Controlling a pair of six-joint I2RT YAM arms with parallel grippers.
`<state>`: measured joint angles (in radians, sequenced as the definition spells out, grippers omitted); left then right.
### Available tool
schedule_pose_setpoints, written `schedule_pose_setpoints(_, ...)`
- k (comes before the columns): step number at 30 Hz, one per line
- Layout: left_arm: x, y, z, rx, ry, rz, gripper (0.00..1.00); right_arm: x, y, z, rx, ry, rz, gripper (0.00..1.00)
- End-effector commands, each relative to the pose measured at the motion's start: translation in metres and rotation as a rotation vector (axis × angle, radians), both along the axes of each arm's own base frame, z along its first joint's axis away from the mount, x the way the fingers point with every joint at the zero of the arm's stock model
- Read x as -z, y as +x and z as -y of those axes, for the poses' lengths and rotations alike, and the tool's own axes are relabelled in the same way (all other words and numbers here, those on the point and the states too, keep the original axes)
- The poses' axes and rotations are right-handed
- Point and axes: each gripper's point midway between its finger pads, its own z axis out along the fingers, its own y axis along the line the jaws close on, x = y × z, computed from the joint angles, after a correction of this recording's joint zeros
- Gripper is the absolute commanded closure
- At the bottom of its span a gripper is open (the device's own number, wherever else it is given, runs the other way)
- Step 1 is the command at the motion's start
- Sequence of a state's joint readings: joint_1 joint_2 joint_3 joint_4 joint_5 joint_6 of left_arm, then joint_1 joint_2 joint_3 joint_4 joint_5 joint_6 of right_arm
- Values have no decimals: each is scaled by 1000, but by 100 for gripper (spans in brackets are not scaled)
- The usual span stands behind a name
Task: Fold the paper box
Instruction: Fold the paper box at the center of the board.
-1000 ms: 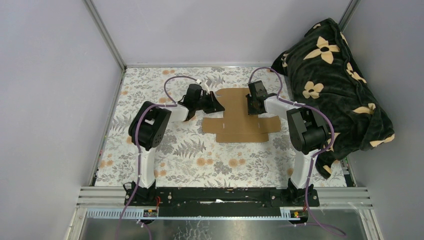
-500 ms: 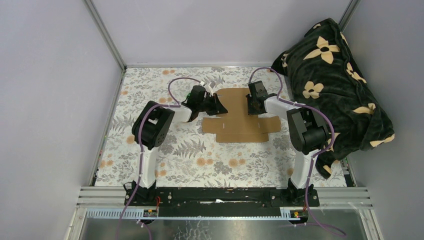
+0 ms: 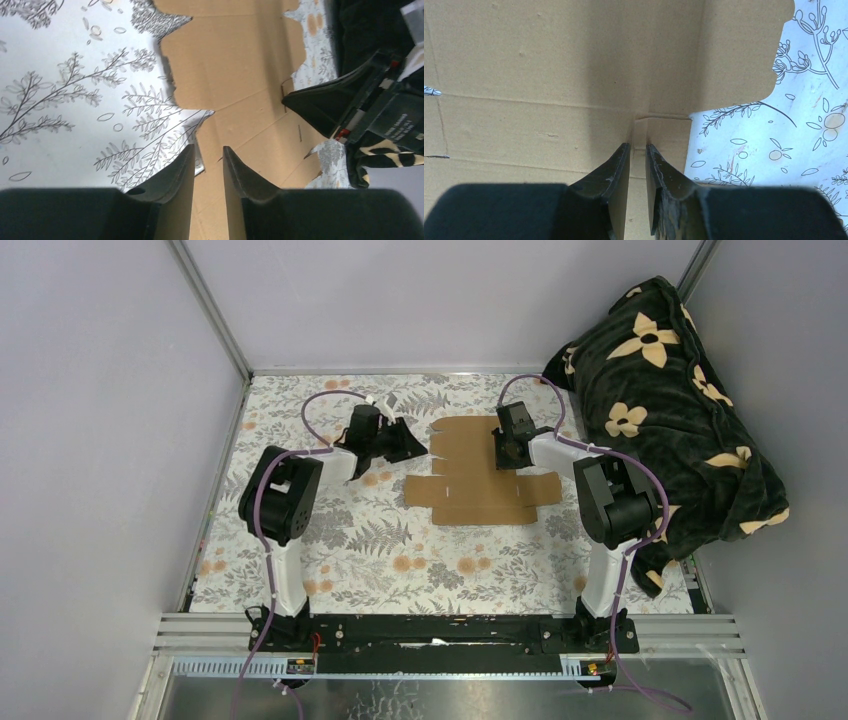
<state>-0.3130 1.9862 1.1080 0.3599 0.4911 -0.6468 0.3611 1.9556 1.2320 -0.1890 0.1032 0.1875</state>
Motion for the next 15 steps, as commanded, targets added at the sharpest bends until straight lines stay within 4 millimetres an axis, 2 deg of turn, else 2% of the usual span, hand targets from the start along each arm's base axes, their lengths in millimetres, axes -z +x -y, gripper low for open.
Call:
schedule_pose_setpoints(1,13,-5,-6,-2,49,-17,69,66,-87,-6,-50,18,-352,75)
schedule_pose_setpoints(4,24,-5,-8,-9,66,-39,74,66,-86,-6,-51,18,-352,75)
schedule_pose_setpoints(6,32,-5,-11,-21,89,-58,84,66,-87,-6,-52,17,-353,75)
schedule_pose_setpoints(10,42,-5,-13,-28,108,-82,92,66,-86,-6,-53,16,-354,75)
schedule_pose_setpoints(15,54,-5,-13,-33,114,-111,94,66,-87,-6,-53,18,-354,75)
